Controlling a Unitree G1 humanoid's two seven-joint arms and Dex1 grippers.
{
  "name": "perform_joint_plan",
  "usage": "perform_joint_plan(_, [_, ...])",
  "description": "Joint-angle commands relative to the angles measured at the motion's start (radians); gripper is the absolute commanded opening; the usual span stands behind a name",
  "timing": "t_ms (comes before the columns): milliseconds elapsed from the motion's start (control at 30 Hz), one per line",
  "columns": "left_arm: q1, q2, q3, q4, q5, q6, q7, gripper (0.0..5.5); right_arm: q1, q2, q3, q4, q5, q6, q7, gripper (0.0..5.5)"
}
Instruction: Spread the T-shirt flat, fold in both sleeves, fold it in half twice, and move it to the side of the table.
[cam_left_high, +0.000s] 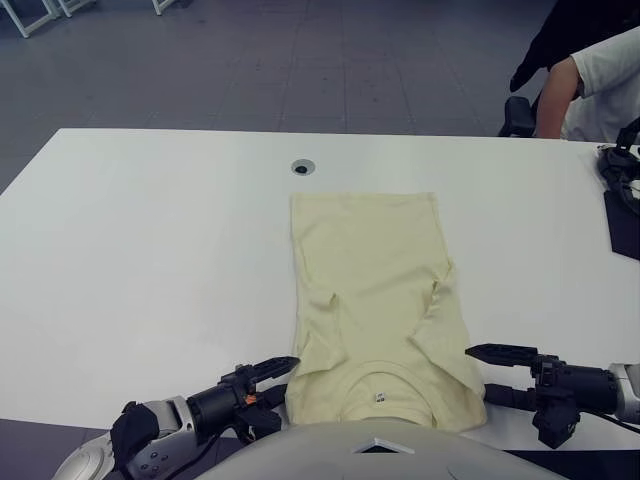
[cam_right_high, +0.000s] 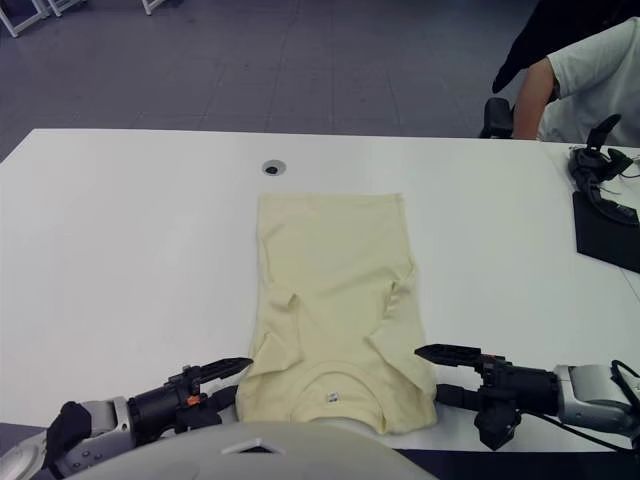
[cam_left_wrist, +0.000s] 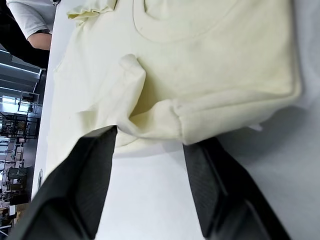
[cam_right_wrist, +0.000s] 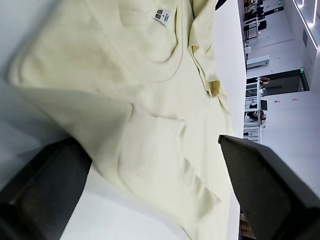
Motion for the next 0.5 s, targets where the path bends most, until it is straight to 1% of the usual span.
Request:
perform_joint_plan(33, [0.03,-0.007,-0.057,-0.006,0.04,0.005,-0.048,1.47,0.004,-0.012,0.051,0.018,-0.028,0.012,0.019,3.74])
perform_joint_plan(200, [0.036,-0.011,-0.068,-0.017,0.042,0.016,-0.055,0.51,0.001,-0.021,0.113,0.026,0.011,0.051,0.023,2.83])
perform_joint_plan(267, [0.038,-0.012,-0.07,-0.024,0.042,0.021,-0.057,0.28,-0.001,-0.035,0.146,0.035,0.029,0.073,0.03,2.55])
perform_joint_plan(300, [0.041,-0.012,-0.073,-0.028,0.042,0.023,-0.058,0.07,0.001,-0.042,0.164,0.04,0.041,0.083,0.035,2.29])
perform_joint_plan(333, [0.043,-0.012,-0.075,-0.031,0.041,0.024,-0.059,0.0,0.003,-0.049,0.183,0.047,0.056,0.094,0.039,2.13])
perform_joint_plan(500, [0.048,0.0,-0.067,-0.033,0.025,0.036,-0.064,0.0,0.026,-0.092,0.286,0.053,0.173,0.17,0.071,1.2])
